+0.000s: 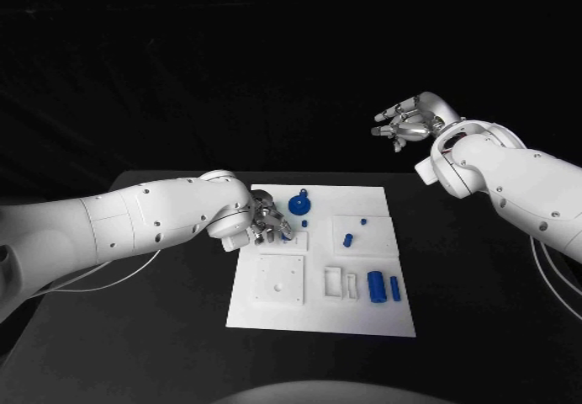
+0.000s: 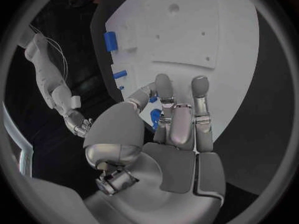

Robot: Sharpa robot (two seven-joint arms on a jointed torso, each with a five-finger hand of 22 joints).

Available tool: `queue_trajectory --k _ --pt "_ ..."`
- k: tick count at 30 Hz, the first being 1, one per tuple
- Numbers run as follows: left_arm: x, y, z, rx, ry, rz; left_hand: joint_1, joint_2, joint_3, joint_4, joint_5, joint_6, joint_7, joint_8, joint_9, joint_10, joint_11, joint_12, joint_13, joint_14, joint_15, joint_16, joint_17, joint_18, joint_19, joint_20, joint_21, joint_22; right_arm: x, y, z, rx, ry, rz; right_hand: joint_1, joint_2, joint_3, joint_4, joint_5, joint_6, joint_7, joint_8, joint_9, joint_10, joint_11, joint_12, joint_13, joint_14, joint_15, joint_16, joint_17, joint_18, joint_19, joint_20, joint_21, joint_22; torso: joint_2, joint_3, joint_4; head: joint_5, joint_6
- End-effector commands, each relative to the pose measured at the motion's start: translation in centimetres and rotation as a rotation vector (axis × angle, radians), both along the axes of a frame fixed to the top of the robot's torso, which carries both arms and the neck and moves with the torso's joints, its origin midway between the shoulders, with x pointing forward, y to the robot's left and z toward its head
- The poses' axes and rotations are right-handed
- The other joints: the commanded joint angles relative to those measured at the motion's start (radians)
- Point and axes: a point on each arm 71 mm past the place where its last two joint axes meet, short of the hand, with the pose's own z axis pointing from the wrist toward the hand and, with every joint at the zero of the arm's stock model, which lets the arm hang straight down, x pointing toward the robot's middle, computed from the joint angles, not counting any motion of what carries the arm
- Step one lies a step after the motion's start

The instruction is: Assemble the parts on the task board

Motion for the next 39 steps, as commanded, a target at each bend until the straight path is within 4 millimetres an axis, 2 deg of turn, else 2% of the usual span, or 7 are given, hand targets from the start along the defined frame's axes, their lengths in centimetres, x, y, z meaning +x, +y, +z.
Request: queue_trajectory --k 1,20,22,39 --pt "0.01 -0.27 0.04 0.027 0.016 -0.037 0.006 0.014 0.005 -0.005 0.006 0.259 -0.148 0.005 0.245 0.042 -0.017 0.005 -0.002 0.004 0.001 0.006 0.002 0.018 -0.001 0.005 0.006 0.017 0.00 0.16 -0.09 -0.005 0.009 0.013 -0.005 0.000 -0.003 0.000 0.006 -0.008 0.000 -0.003 -0.001 -0.001 0.001 0.001 -0.001 -0.007 -0.001 0.000 0.000 0.001 0.029 -0.004 -0.006 0.001 -0.001 -0.0008 0.0005 0.000 -0.002" --pt "0.42 -0.21 -0.21 0.085 0.064 -0.081 0.002 0.017 0.009 -0.010 0.018 0.258 -0.148 0.006 0.249 0.042 -0.017 0.006 -0.002 0.004 0.002 0.008 0.005 0.018 -0.004 0.007 0.010 0.017 0.02 0.26 -0.20 -0.009 0.018 0.020 -0.005 -0.001 -0.003 -0.001 0.007 -0.010 0.000 -0.003 -0.001 -0.002 0.001 0.000 -0.002 -0.008 -0.001 0.000 -0.001 0.001 0.029 -0.003 -0.008 0.001 0.000 -0.0017 0.0012 0.000 -0.006" --pt "0.46 -0.13 -0.21 0.087 0.061 -0.080 0.000 0.017 0.011 -0.011 0.029 0.258 -0.148 0.006 0.251 0.042 -0.017 0.007 -0.002 0.004 0.002 0.009 0.006 0.019 -0.004 0.007 0.010 0.017 0.02 0.30 -0.23 -0.010 0.021 0.023 -0.005 -0.001 -0.003 -0.001 0.007 -0.010 0.000 -0.003 -0.001 -0.002 0.001 0.000 -0.002 -0.008 -0.001 0.000 -0.001 0.001 0.029 -0.003 -0.008 0.001 0.000 -0.0018 0.0011 0.001 -0.004" --pt "0.81 0.33 -0.08 0.089 0.027 -0.056 -0.010 0.021 0.015 -0.012 0.030 0.258 -0.148 0.006 0.263 0.042 -0.017 0.010 -0.002 0.004 0.001 0.011 0.008 0.022 -0.005 0.010 0.013 0.017 0.01 0.51 -0.38 -0.016 0.031 0.040 -0.001 0.001 0.001 -0.005 0.007 -0.010 0.001 -0.003 -0.001 -0.004 0.001 -0.002 -0.003 -0.009 -0.001 0.000 -0.002 0.001 0.028 -0.003 -0.008 0.002 0.000 -0.0007 0.0013 0.003 -0.005"
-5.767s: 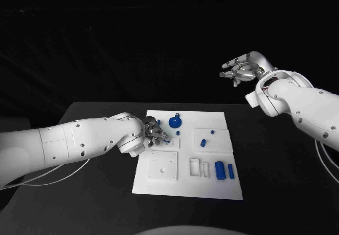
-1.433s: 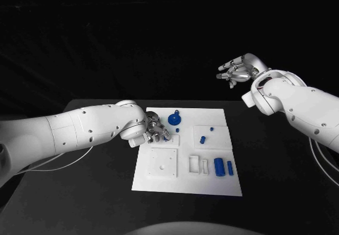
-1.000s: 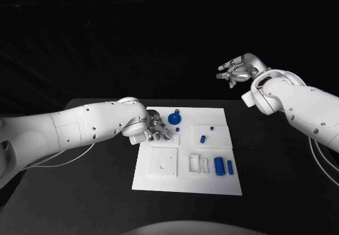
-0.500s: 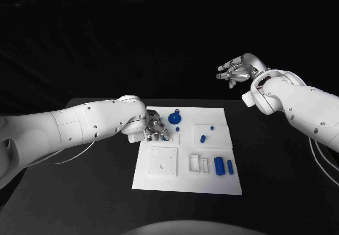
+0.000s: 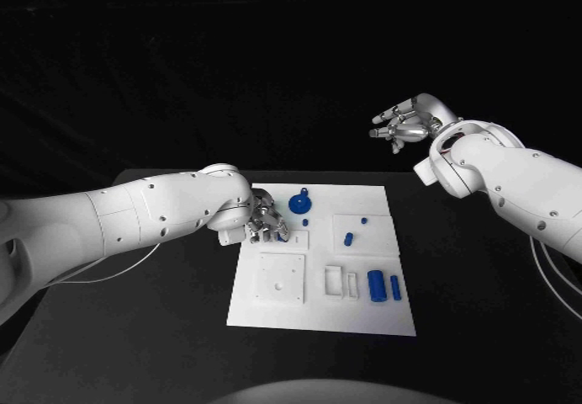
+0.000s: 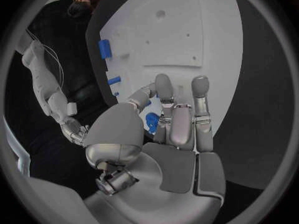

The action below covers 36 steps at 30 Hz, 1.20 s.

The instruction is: Assemble the parts on the task board

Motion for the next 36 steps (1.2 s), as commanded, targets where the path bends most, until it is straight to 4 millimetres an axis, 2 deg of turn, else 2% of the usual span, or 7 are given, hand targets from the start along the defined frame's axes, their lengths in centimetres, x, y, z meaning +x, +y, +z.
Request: queue_trajectory --k 1,5,10,19,26,31,36 --pt "0.11 -0.02 -0.01 0.009 -0.015 -0.002 0.001 0.010 0.018 -0.009 0.003 0.258 -0.149 0.004 0.263 0.042 -0.017 0.007 -0.001 0.004 0.001 0.007 0.001 0.006 -0.001 0.006 0.005 0.017 -0.03 0.20 -0.06 -0.008 0.006 0.020 -0.001 0.001 0.001 -0.005 0.003 -0.007 -0.002 -0.003 -0.001 -0.004 0.001 -0.002 -0.001 -0.009 -0.001 0.000 -0.002 0.001 0.028 -0.003 -0.004 0.001 0.000 0.0004 -0.0005 0.001 -0.002" --pt "0.15 -0.12 0.00 0.006 -0.020 -0.001 0.001 0.010 0.018 -0.009 0.003 0.258 -0.149 0.004 0.263 0.042 -0.017 0.007 -0.001 0.004 0.001 0.007 0.001 0.006 -0.001 0.006 0.005 0.017 -0.02 0.24 -0.07 -0.009 0.007 0.022 -0.001 0.001 0.001 -0.005 0.003 -0.007 -0.002 -0.003 -0.001 -0.004 0.001 -0.002 -0.001 -0.009 -0.001 0.000 -0.002 0.001 0.028 -0.003 -0.004 0.001 0.000 -0.0011 -0.0013 0.001 -0.003" --pt "0.22 0.00 0.01 0.005 -0.024 0.003 -0.002 0.012 0.020 -0.012 0.005 0.258 -0.149 0.004 0.268 0.042 -0.017 0.008 -0.001 0.004 0.001 0.007 0.001 0.008 -0.001 0.008 0.007 0.017 -0.03 0.23 -0.08 -0.010 0.008 0.022 -0.001 0.001 0.001 -0.005 0.003 -0.007 -0.002 -0.003 -0.001 -0.004 0.001 -0.002 -0.001 -0.009 -0.001 0.000 -0.002 0.001 0.028 -0.003 -0.004 0.001 -0.001 0.0001 0.0005 0.001 -0.001" --pt "0.16 -0.07 -0.07 0.010 -0.009 -0.012 -0.003 0.012 0.020 -0.013 0.005 0.258 -0.149 0.004 0.269 0.042 -0.017 0.008 -0.001 0.005 0.001 0.008 0.002 0.008 -0.002 0.009 0.007 0.017 -0.01 0.26 -0.13 -0.014 0.013 0.026 -0.003 0.000 0.007 -0.009 0.004 -0.007 -0.002 -0.003 -0.001 -0.004 0.001 -0.002 -0.002 -0.009 -0.001 0.000 -0.002 0.001 0.028 -0.003 -0.005 0.003 0.000 -0.0008 0.0000 0.000 -0.002" --pt "0.12 0.03 -0.18 0.018 0.010 -0.024 -0.003 0.012 0.020 -0.013 0.005 0.258 -0.149 0.004 0.269 0.042 -0.017 0.008 -0.001 0.005 0.001 0.008 0.002 0.008 -0.002 0.009 0.007 0.017 0.01 0.36 -0.26 -0.020 0.018 0.030 -0.002 0.000 0.008 -0.011 0.004 -0.008 -0.001 -0.003 -0.001 -0.005 0.002 -0.002 -0.003 -0.009 -0.001 0.000 -0.002 0.001 0.027 -0.003 -0.006 0.004 0.000 0.0007 0.0007 0.001 -0.004" --pt "0.12 0.10 -0.24 0.023 0.019 -0.029 -0.003 0.012 0.020 -0.015 0.005 0.258 -0.148 0.003 0.269 0.042 -0.017 0.008 -0.002 0.004 0.002 0.007 0.001 0.008 -0.003 0.009 0.008 0.017 0.01 0.37 -0.35 -0.022 0.020 0.031 -0.005 0.000 0.010 -0.012 0.004 -0.007 -0.001 -0.003 -0.001 -0.004 0.002 -0.002 -0.003 -0.009 -0.001 0.000 -0.002 0.001 0.027 -0.003 -0.006 0.005 0.000 -0.0004 -0.0012 0.001 -0.007" --pt "0.08 -0.06 -0.26 0.023 0.023 -0.035 -0.003 0.012 0.020 -0.015 0.005 0.258 -0.148 0.003 0.269 0.042 -0.017 0.008 -0.002 0.004 0.002 0.007 0.001 0.008 -0.003 0.009 0.008 0.017 0.01 0.36 -0.41 -0.023 0.023 0.032 -0.005 0.000 0.010 -0.012 0.004 -0.007 -0.001 -0.003 -0.001 -0.004 0.002 -0.002 -0.003 -0.009 -0.001 0.000 -0.002 0.001 0.027 -0.003 -0.006 0.005 0.000 -0.0002 -0.0004 0.000 -0.007"
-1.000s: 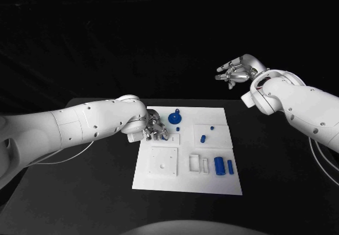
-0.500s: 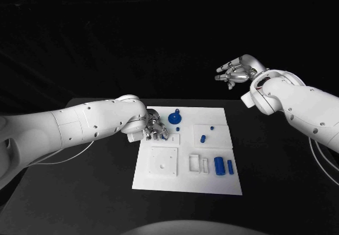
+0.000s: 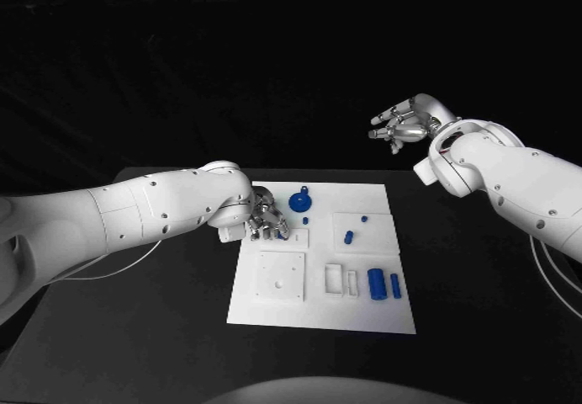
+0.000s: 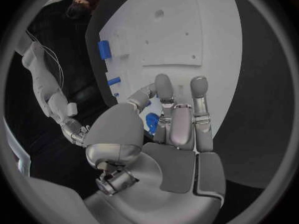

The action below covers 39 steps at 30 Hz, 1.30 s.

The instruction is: Assemble the parts on the task board

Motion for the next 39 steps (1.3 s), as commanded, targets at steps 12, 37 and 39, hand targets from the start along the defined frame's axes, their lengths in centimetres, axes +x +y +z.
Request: queue_trajectory --k 12,37,39 --pt "-0.13 -0.19 -0.23 0.017 0.021 -0.026 0.002 0.007 0.018 -0.018 0.005 0.257 -0.148 0.003 0.269 0.042 -0.017 0.004 -0.002 0.005 0.002 0.003 0.000 0.009 0.001 0.006 0.004 0.016 -0.03 0.28 -0.39 -0.015 0.013 0.019 -0.006 0.001 0.004 -0.004 0.009 -0.009 0.000 -0.003 -0.001 -0.005 0.002 -0.002 -0.002 -0.010 -0.001 0.000 -0.001 0.001 0.027 -0.003 -0.007 0.002 0.000 -0.0007 0.0009 -0.001 -0.001" --pt "0.15 -0.83 -0.43 0.029 0.047 -0.030 0.001 0.012 0.011 -0.011 -0.013 0.257 -0.149 0.003 0.271 0.042 -0.017 0.003 -0.002 0.004 0.002 0.002 -0.002 0.007 0.000 0.004 0.004 0.016 -0.01 0.32 -0.57 -0.016 0.019 0.021 -0.015 0.000 0.001 -0.004 0.025 -0.008 0.000 -0.003 -0.001 -0.005 0.001 0.000 -0.001 -0.009 -0.001 0.001 -0.002 0.001 0.027 -0.003 -0.009 0.004 0.000 -0.0004 -0.0001 -0.002 -0.006" --pt "0.18 -0.84 -0.44 0.029 0.048 -0.030 0.001 0.012 0.011 -0.011 -0.013 0.257 -0.149 0.003 0.271 0.042 -0.017 0.003 -0.002 0.004 0.002 0.002 -0.002 0.007 0.000 0.004 0.004 0.016 -0.01 0.32 -0.58 -0.016 0.019 0.021 -0.016 0.000 -0.005 -0.002 0.039 -0.008 0.000 -0.003 -0.001 -0.005 0.001 0.000 -0.001 -0.009 -0.001 0.000 -0.002 0.001 0.028 -0.004 -0.009 0.004 0.000 -0.0004 -0.0002 -0.003 -0.006"
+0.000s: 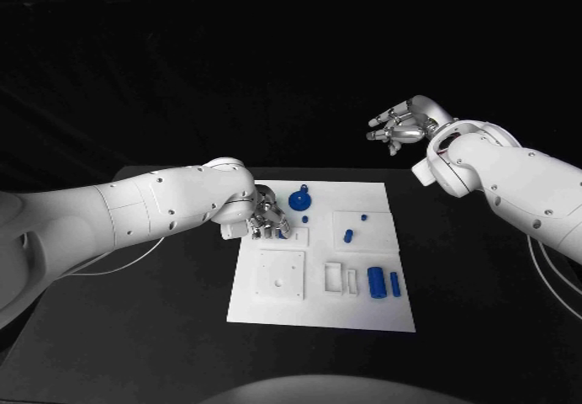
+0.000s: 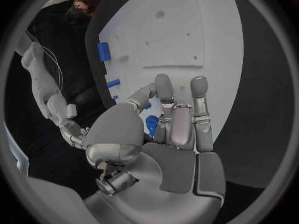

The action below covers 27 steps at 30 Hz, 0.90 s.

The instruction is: Assemble the parts on the task board

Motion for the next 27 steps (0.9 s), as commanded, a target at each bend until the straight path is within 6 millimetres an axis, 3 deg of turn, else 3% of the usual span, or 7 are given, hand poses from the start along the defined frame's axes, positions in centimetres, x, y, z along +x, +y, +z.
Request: queue_trajectory --k 1,18,27 --pt "-0.19 -0.21 -0.33 0.009 0.024 -0.012 0.001 0.013 0.012 -0.009 -0.004 0.255 -0.150 0.003 0.222 0.042 -0.017 0.003 -0.001 0.003 0.001 0.002 -0.001 0.007 0.000 0.004 0.004 0.016 -0.01 0.14 -0.06 -0.010 0.003 0.014 -0.006 0.003 -0.013 0.003 0.011 -0.009 0.000 -0.003 -0.001 -0.005 0.001 -0.001 0.000 -0.006 0.002 0.001 -0.001 0.001 0.028 -0.004 -0.005 0.002 0.000 0.0000 -0.0001 -0.001 -0.001" --pt "0.02 -0.39 -0.32 0.011 0.024 -0.007 -0.015 0.026 0.010 0.001 -0.011 0.262 -0.153 0.006 0.238 0.042 -0.018 0.011 -0.003 0.004 0.000 0.007 0.007 0.008 0.002 0.006 0.005 0.017 0.02 0.24 -0.24 -0.009 0.007 0.015 -0.006 0.005 -0.013 0.004 0.013 -0.009 0.000 -0.003 -0.001 -0.005 0.001 -0.001 -0.001 -0.006 0.002 0.000 -0.001 0.001 0.028 -0.004 -0.006 0.002 0.000 0.0009 0.0002 -0.002 -0.006" --pt "-0.01 -0.62 -0.35 0.014 0.032 -0.017 -0.024 0.042 0.001 0.017 -0.038 0.270 -0.155 0.009 0.242 0.042 -0.018 0.018 -0.011 0.005 0.001 0.010 0.011 0.013 0.002 0.013 0.008 0.017 0.02 0.23 -0.28 -0.010 0.008 0.015 -0.005 0.005 -0.011 0.003 0.013 -0.009 0.000 -0.003 -0.001 -0.006 0.001 -0.001 -0.001 -0.006 0.002 0.000 -0.001 0.001 0.028 -0.004 -0.007 0.002 0.000 0.0002 0.0006 -0.002 -0.008"
